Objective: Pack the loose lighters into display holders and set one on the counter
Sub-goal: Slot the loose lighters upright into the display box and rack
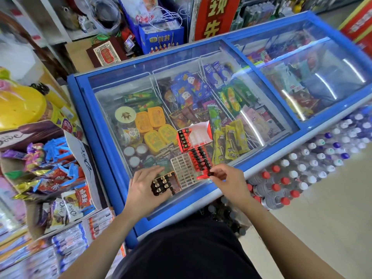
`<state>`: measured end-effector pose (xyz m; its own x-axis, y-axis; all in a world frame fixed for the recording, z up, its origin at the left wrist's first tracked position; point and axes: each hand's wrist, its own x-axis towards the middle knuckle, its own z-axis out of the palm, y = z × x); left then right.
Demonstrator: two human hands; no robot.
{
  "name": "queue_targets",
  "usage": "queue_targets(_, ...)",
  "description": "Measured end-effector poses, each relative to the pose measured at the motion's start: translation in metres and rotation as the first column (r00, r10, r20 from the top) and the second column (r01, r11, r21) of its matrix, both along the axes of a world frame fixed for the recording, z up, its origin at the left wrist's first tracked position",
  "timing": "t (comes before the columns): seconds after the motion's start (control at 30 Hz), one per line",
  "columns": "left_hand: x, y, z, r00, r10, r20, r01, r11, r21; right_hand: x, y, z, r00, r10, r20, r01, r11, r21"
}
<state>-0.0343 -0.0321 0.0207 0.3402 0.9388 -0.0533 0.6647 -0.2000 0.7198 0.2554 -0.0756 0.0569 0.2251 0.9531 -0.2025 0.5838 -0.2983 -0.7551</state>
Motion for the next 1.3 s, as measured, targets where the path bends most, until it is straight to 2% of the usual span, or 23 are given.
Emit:
queue_targets(0.07, -0.009, -0.003, -0.016, 0.988, -0.028, -0.151, 0.011, 0.993, -0.116, 0.008, -0.002, -0.010, 0.994, 0.043, 0.103, -0.039, 0.999, -0.038)
queue_targets(0.13, -0.015, -0.009, -0.030, 0.976, -0.078, -0.204, 0.039, 0.981, -0.189, 0.010, -0.002, -0.020, 0.985, 0.081, 0.152, -0.075, 0.996, -0.048)
queue_targets(0.3, -0.016, -0.009, -0.041, 0.979, -0.051, -0.199, 0.028, 0.993, -0.116, -0.001, 0.001, -0.037, 0.953, 0.151, 0.263, -0.163, 0.986, 0.024)
queue_targets(0.47, -0.016, -0.010, -0.041, 0.979, -0.065, -0.196, 0.045, 0.993, -0.108, -0.008, 0.005, -0.052, 0.894, 0.209, 0.396, -0.278, 0.953, 0.124)
queue_targets(0.77, -0.014, -0.010, -0.036, 0.978, -0.062, -0.200, 0.043, 0.994, -0.098, -0.013, 0.004, -0.062, 0.848, 0.135, 0.512, -0.264, 0.946, 0.187)
queue_targets(0.9, -0.014, -0.010, -0.036, 0.979, -0.053, -0.198, 0.034, 0.994, -0.101, -0.018, -0.003, -0.065, 0.889, 0.098, 0.447, -0.209, 0.956, 0.206)
queue_targets(1.03, -0.013, -0.012, -0.034, 0.981, -0.050, -0.187, 0.029, 0.993, -0.111, -0.033, -0.003, -0.047, 0.933, 0.048, 0.357, -0.103, 0.985, 0.136)
queue_targets(1.13, -0.013, -0.010, -0.032, 0.986, -0.040, -0.161, 0.017, 0.990, -0.142, -0.054, 0.004, -0.036, 0.984, 0.103, 0.146, -0.114, 0.991, 0.067)
queue_targets(1.23, -0.013, -0.010, -0.031, 0.990, -0.019, -0.138, 0.001, 0.992, -0.126, -0.077, 0.012, -0.034, 0.980, 0.184, -0.082, -0.193, 0.972, -0.131)
queue_targets(1.3, -0.013, -0.011, -0.031, 0.993, 0.007, -0.115, -0.021, 0.993, -0.120, -0.088, 0.015, -0.034, 0.970, 0.142, -0.197, -0.189, 0.950, -0.248)
